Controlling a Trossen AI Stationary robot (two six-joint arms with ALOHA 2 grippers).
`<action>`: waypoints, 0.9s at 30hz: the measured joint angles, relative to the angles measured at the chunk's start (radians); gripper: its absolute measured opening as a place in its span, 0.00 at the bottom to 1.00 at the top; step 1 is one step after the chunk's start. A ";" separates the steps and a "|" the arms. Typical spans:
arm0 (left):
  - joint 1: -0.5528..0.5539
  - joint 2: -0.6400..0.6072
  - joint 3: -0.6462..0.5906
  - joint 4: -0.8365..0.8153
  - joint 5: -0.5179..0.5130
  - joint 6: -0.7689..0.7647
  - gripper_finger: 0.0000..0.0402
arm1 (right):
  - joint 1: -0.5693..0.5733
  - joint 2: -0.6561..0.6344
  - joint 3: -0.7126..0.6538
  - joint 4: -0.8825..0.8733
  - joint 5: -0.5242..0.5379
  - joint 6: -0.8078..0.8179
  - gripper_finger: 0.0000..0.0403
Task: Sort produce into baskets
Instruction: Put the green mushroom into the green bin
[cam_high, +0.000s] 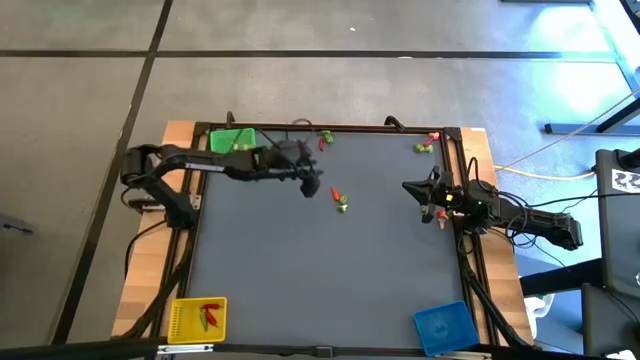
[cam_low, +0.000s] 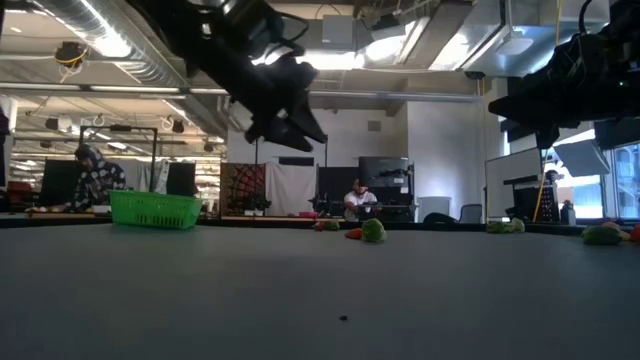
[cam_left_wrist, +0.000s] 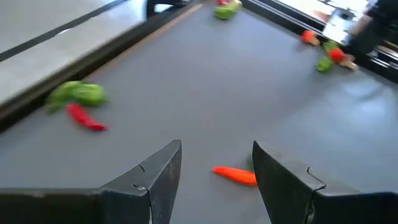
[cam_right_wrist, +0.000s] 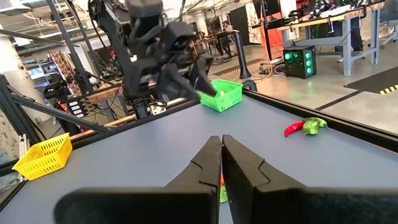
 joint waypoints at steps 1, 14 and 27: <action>-0.016 0.016 0.000 0.020 0.000 0.000 0.48 | 0.000 0.000 0.000 0.000 0.000 0.000 0.04; -0.179 0.264 0.005 0.319 -0.002 -0.007 0.48 | 0.000 0.000 0.000 0.002 0.000 0.001 0.04; -0.216 0.449 0.090 0.333 -0.044 -0.015 0.48 | 0.000 0.000 0.000 -0.002 -0.001 0.001 0.04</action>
